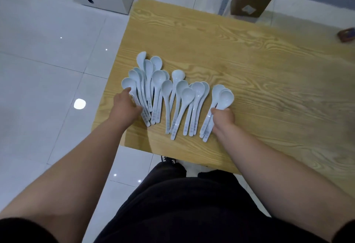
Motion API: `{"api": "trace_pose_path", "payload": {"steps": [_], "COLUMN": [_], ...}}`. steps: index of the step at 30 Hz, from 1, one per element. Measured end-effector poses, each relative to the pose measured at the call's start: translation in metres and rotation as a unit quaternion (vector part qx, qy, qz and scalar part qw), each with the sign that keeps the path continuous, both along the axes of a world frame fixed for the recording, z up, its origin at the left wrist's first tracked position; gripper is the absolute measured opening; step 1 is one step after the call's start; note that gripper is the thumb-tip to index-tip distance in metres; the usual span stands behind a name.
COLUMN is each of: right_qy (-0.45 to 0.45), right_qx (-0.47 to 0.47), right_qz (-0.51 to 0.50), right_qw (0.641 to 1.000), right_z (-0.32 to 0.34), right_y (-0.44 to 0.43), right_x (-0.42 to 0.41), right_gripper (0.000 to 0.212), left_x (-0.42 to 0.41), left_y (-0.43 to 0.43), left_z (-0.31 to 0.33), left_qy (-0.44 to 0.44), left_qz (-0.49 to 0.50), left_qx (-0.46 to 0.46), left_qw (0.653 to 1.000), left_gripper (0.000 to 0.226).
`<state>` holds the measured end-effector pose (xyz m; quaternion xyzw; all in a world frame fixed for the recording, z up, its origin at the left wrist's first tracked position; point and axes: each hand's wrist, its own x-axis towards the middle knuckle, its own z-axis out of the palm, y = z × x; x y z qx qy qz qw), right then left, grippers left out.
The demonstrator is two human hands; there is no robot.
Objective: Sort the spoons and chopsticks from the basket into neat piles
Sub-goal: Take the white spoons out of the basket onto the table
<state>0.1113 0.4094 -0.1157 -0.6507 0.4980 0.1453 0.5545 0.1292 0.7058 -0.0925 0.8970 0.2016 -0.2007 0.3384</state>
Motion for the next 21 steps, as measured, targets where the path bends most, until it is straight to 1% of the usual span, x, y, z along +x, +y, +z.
{"api": "trace_pose_path", "payload": {"steps": [3,6,10,13,17,19,21], "right_qy": [0.012,0.011,0.010,0.015,-0.006,-0.018,-0.023], "right_qx": [-0.021,-0.058,-0.094,-0.115,-0.138,-0.153,-0.172], "right_qz": [0.013,0.080,0.135,0.170,0.175,0.170,0.177], "right_qw": [1.000,0.995,0.986,0.979,0.975,0.973,0.969], "right_z": [-0.001,0.002,0.005,0.009,0.012,0.012,0.012], "right_y": [0.006,0.011,0.017,0.020,0.016,0.012,0.008], "right_x": [0.004,0.012,0.020,0.024,0.015,0.008,0.002], "right_gripper": [0.028,0.019,0.005,0.010,0.006,0.014,0.013], "left_x": [0.008,0.012,0.014,0.014,0.006,0.002,0.000], "left_y": [0.000,-0.002,0.000,0.005,0.007,0.006,0.004], "left_z": [-0.007,-0.011,-0.014,-0.015,-0.015,-0.015,-0.014], "left_qy": [-0.002,-0.011,-0.021,-0.032,-0.058,-0.065,-0.067], "left_qz": [-0.047,-0.086,-0.106,-0.137,-0.165,-0.182,-0.193], "left_qx": [0.005,0.015,0.035,0.069,0.046,0.038,0.034], "left_qw": [0.999,0.996,0.994,0.988,0.984,0.980,0.978], "left_gripper": [0.074,0.065,0.062,0.063,0.067,0.065,0.062]}}
